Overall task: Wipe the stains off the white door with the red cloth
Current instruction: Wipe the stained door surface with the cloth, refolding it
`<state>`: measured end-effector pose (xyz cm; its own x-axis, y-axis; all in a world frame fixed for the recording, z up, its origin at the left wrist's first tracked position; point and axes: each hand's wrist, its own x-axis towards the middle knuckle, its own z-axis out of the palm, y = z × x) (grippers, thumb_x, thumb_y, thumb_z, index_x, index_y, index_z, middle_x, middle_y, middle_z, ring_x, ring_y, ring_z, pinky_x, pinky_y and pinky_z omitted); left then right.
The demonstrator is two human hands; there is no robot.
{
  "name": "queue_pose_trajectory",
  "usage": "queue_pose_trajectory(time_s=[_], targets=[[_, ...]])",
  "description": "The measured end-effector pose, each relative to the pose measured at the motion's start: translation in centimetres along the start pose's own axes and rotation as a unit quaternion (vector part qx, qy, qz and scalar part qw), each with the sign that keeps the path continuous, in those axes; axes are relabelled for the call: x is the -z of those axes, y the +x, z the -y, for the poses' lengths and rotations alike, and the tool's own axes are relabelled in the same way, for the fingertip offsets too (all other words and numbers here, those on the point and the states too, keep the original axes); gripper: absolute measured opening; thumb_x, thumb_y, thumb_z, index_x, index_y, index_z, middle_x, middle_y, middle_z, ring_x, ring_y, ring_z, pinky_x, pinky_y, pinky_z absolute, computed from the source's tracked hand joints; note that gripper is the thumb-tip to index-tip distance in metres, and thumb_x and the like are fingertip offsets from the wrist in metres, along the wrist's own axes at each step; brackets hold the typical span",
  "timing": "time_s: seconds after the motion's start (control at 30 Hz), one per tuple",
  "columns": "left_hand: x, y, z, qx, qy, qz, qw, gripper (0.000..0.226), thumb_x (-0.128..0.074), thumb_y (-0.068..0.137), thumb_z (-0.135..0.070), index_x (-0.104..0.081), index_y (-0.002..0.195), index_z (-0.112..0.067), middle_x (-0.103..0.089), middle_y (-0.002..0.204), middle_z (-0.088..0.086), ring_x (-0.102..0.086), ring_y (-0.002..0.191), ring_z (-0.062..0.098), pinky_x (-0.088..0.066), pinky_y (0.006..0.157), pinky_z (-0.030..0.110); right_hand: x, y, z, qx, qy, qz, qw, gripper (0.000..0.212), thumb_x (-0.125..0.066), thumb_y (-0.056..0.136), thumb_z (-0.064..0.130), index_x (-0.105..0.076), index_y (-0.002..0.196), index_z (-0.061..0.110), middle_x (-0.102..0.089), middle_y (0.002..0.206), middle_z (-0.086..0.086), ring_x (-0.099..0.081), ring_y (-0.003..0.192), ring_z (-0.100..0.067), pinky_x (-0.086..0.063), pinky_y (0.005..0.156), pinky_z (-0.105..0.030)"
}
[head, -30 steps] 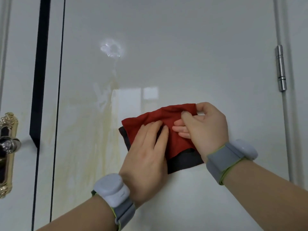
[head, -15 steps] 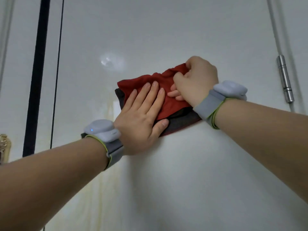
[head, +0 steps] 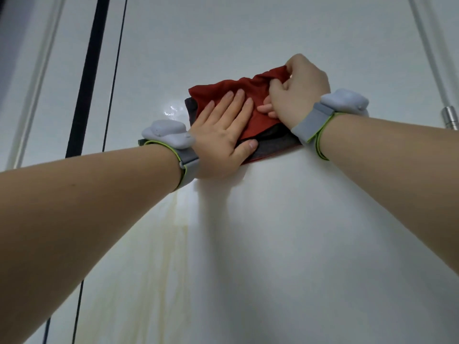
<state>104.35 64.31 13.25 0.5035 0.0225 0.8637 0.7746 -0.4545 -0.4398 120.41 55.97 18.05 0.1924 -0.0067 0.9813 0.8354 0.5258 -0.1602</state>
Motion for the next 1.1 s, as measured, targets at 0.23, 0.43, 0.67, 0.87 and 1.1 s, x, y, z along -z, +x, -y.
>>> queue_pose_trajectory(time_s=[0.23, 0.43, 0.67, 0.87, 1.1], targets=[[-0.6, -2.2, -1.2, -0.001, -0.012, -0.010, 1.000, 0.087, -0.010, 0.092, -0.065, -0.003, 0.165, -0.018, 0.003, 0.174, 0.006, 0.004, 0.160, 0.023, 0.006, 0.127, 0.038, 0.3, -3.0, -0.7, 0.007, 0.059, 0.014, 0.998, 0.002, -0.046, 0.098, 0.018, -0.045, 0.099, 0.016, -0.071, 0.073, -0.002, -0.071, 0.053, -0.003, -0.063, 0.056, -0.035], [-1.5, -5.6, -3.1, -0.014, -0.011, -0.012, 1.000, 0.082, -0.015, 0.098, -0.060, -0.005, 0.165, -0.014, 0.001, 0.173, 0.009, 0.002, 0.160, 0.026, 0.005, 0.127, 0.040, 0.8, -6.9, -1.9, 0.030, 0.040, 0.022, 0.999, 0.003, -0.046, 0.096, 0.019, -0.046, 0.099, 0.019, -0.066, 0.065, 0.007, -0.073, 0.057, -0.007, -0.063, 0.064, -0.041], [-2.7, -10.6, -6.1, -0.025, -0.020, -0.023, 0.999, 0.078, -0.020, 0.102, -0.056, -0.009, 0.164, -0.010, -0.004, 0.173, 0.013, -0.001, 0.160, 0.029, 0.000, 0.130, 0.045, 1.6, -12.1, -3.0, 0.046, 0.000, 0.016, 0.999, 0.016, -0.049, 0.091, 0.023, -0.055, 0.102, 0.013, -0.068, 0.060, 0.002, -0.074, 0.064, -0.015, -0.059, 0.069, -0.043], [-4.5, -16.6, -9.2, -0.046, -0.010, -0.011, 0.999, 0.076, -0.021, 0.105, -0.054, -0.009, 0.164, -0.008, -0.003, 0.172, 0.015, 0.001, 0.160, 0.031, 0.000, 0.130, 0.048, 2.9, -19.5, -4.9, 0.049, 0.007, 0.036, 0.998, 0.017, -0.052, 0.094, 0.022, -0.056, 0.105, 0.011, -0.067, 0.061, 0.002, -0.075, 0.068, -0.014, -0.059, 0.072, -0.044], [-7.0, -26.0, -13.8, -0.045, -0.014, 0.007, 0.999, 0.076, -0.025, 0.107, -0.053, -0.011, 0.163, -0.003, -0.006, 0.171, 0.022, -0.002, 0.159, 0.037, -0.003, 0.129, 0.053, 4.5, -30.3, -6.5, 0.077, -0.008, 0.064, 0.995, 0.019, -0.051, 0.097, 0.022, -0.056, 0.107, 0.007, -0.062, 0.059, 0.008, -0.073, 0.068, -0.011, -0.056, 0.068, -0.041]])
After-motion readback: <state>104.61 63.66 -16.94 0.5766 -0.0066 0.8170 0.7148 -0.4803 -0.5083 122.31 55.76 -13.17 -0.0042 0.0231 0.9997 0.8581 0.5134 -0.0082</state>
